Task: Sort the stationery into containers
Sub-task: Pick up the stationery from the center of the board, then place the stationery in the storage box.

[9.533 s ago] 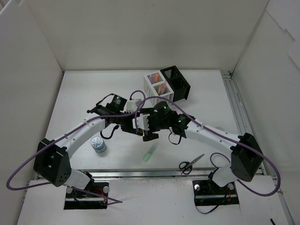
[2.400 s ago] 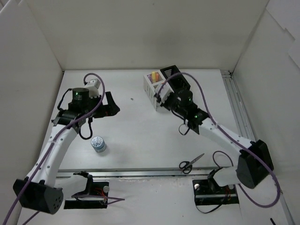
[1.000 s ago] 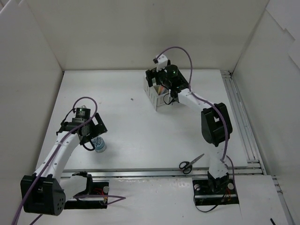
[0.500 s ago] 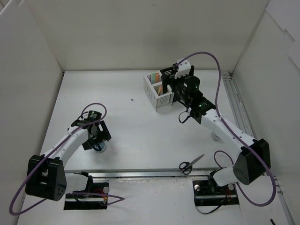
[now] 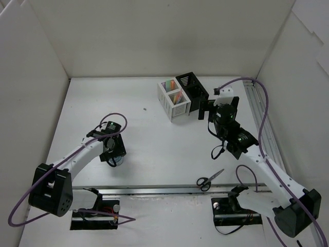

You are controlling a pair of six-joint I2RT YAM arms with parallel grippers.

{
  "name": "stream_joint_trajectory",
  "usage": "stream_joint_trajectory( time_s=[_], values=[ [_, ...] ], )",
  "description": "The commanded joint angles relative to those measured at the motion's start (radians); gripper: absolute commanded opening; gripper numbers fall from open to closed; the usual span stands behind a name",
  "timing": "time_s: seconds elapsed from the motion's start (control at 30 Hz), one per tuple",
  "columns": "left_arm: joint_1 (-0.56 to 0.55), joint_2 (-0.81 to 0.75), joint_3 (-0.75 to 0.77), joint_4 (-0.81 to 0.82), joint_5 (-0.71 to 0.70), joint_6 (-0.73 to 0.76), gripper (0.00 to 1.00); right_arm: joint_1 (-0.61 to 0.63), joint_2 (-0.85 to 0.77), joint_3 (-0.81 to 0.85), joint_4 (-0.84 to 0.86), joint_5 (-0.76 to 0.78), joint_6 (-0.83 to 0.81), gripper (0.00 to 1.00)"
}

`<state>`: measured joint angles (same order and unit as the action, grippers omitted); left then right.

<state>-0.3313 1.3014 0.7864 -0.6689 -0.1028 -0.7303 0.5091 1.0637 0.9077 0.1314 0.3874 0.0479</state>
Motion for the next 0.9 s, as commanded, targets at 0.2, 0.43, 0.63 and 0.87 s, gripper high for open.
stream_joint_trajectory(
  time_s=[0.2, 0.43, 0.63, 0.87],
  values=[
    [-0.195, 0.015, 0.405, 0.129, 0.018, 0.251, 0.16, -0.014, -0.174, -0.108, -0.024, 0.266, 0.115, 0.98],
    [-0.258, 0.249, 0.793, 0.244, 0.239, 0.5, 0.18, -0.038, -0.24, -0.135, -0.127, 0.43, 0.219, 0.98],
    [-0.278, 0.525, 1.192, 0.212, 0.325, 0.598, 0.18, -0.076, -0.286, -0.147, -0.187, 0.467, 0.262, 0.98],
    [-0.296, 0.869, 1.689, 0.228, 0.39, 0.62, 0.19, -0.122, -0.268, -0.151, -0.193, 0.42, 0.26, 0.98]
  ],
)
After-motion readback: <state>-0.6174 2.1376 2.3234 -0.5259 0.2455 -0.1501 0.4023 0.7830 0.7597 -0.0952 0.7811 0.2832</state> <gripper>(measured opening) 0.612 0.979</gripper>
